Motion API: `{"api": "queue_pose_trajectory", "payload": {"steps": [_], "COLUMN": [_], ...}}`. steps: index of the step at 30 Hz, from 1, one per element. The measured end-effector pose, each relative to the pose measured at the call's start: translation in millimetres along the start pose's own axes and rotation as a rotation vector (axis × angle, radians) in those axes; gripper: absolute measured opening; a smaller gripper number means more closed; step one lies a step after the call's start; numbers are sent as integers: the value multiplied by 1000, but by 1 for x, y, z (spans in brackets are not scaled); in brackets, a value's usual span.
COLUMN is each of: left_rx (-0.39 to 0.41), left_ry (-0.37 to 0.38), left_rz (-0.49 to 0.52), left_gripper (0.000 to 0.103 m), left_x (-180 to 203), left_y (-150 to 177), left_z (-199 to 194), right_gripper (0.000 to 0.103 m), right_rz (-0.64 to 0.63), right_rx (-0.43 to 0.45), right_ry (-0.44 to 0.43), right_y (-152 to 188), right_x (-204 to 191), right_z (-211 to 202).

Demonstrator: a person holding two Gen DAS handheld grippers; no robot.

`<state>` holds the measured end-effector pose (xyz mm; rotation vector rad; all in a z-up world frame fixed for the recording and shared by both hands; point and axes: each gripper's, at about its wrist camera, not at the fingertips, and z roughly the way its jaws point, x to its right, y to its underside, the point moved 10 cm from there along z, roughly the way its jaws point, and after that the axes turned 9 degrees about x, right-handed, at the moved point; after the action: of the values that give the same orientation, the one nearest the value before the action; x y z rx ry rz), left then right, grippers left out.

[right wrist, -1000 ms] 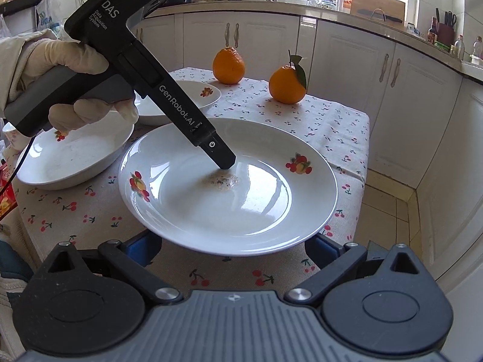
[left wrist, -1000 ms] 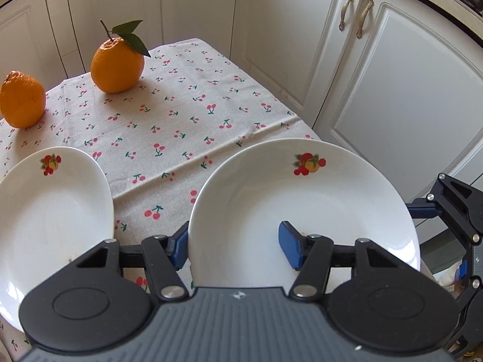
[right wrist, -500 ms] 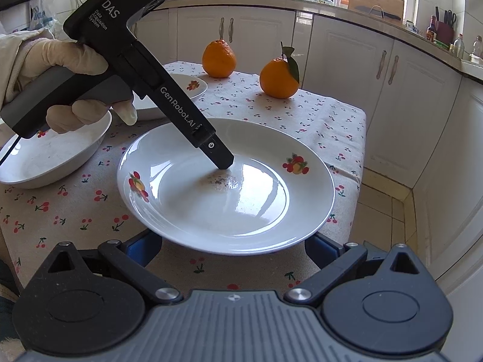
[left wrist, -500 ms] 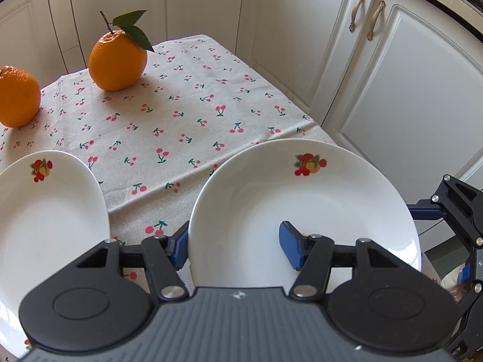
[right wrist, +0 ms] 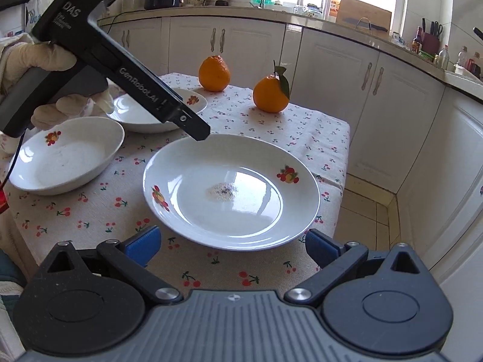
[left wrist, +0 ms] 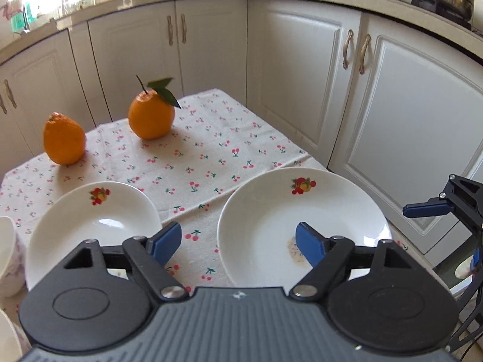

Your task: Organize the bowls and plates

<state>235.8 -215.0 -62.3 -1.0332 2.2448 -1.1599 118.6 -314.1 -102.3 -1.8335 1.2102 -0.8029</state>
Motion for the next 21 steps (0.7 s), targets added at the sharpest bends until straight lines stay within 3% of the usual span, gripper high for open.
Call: {"api": "queue_pose_trajectory", "payload": {"steps": [1,6,13,16,21], "left_rx": [30,125,63,29,-15], "left_ry": [-12,-108,-219,-256,-252], "left_rz": [9,43,-72,-69,-88], "left_gripper": [94,96,96,96,96], "left_x": [-2,-8,-34,-41,-47], "left_y": [0,23,95,123,156], "left_z": [-13,-75,-131,-148,-159], "right_gripper": [103,103,103,103,103], "right_rz": [6,57,41,29,33], "right_rx": [14,58,40,16,-8], "right_ry": [-1,-45,-152,-195,-250], "right_y": [-5,-29,-47,-51,-59], "right_x": [-4,-28,-71,-91,-112], "right_z": [-4,-6,16,28,42]}}
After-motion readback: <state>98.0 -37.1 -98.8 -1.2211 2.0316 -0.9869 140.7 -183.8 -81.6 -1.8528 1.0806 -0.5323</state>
